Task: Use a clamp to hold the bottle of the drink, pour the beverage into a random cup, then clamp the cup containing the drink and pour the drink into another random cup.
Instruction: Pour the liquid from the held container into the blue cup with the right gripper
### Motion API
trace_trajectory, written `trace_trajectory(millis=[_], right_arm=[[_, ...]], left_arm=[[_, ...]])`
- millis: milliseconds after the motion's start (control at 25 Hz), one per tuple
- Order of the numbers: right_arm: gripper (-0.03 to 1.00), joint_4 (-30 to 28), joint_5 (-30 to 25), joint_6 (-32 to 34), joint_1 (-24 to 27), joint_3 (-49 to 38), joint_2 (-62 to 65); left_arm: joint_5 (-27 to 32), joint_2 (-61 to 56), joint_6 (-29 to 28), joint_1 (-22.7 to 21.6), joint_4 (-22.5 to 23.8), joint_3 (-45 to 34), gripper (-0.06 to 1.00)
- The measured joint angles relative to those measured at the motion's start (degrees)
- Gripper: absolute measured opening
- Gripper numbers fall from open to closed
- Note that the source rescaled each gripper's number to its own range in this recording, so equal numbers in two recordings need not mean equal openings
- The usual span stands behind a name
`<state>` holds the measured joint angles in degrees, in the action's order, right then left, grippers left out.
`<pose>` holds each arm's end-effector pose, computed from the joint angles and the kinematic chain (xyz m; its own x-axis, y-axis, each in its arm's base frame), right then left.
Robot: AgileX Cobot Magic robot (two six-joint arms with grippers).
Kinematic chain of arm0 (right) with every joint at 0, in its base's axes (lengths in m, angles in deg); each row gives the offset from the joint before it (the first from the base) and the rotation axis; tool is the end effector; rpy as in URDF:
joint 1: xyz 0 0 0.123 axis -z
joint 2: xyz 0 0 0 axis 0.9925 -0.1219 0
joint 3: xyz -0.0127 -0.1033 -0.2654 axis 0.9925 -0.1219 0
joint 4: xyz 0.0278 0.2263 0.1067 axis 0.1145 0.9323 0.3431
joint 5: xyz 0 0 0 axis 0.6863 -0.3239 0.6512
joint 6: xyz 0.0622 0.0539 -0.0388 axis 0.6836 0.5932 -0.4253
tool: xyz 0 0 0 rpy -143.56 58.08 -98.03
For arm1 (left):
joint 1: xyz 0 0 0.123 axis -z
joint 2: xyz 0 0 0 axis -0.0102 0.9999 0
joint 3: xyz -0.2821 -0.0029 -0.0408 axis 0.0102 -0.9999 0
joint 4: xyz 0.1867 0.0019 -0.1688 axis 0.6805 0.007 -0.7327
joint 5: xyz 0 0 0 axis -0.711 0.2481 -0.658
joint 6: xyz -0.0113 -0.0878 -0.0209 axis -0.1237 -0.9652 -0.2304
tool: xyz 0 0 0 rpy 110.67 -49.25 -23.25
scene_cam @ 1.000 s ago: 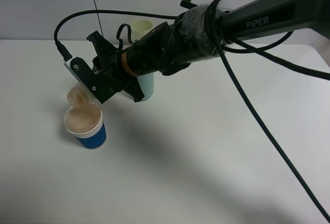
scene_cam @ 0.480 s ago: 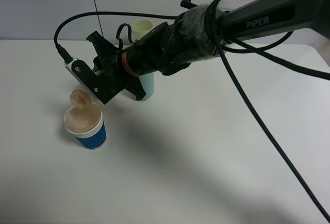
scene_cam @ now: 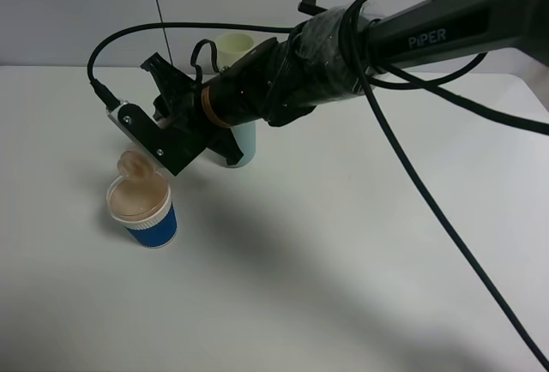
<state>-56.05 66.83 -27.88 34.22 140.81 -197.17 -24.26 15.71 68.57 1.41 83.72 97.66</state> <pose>0.2996 0.3557 0.1602 0.8672 -0.4861 0.1079 -0.2217 -0.5711 -0.7904 -0.0083 0.0119 0.2815 -0.4203 -0.1446 -0.8958 -0.1681 0.9825 -0.0797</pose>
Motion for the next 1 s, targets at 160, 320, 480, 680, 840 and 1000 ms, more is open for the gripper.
trace_trajectory(millis=[160,320,480,680,840,1000], right_arm=[[0.01,0.0,-0.2,-1.2,-0.4,0.0,0.0],[0.01,0.0,-0.9,-1.6,-0.7,0.0,0.0],[0.01,0.0,-1.5,-2.3,-0.7,0.0,0.0],[0.01,0.0,-1.5,-3.3,-0.7,0.0,0.0],[0.01,0.0,-1.5,-3.7,-0.7,0.0,0.0],[0.01,0.0,-2.1,-4.4,-0.7,0.0,0.0]], left_arm=[[0.0,0.0,0.0,0.0,0.0,0.0,0.88],[0.0,0.0,0.0,0.0,0.0,0.0,0.88],[0.0,0.0,0.0,0.0,0.0,0.0,0.88],[0.0,0.0,0.0,0.0,0.0,0.0,0.88],[0.0,0.0,0.0,0.0,0.0,0.0,0.88],[0.0,0.0,0.0,0.0,0.0,0.0,0.88]])
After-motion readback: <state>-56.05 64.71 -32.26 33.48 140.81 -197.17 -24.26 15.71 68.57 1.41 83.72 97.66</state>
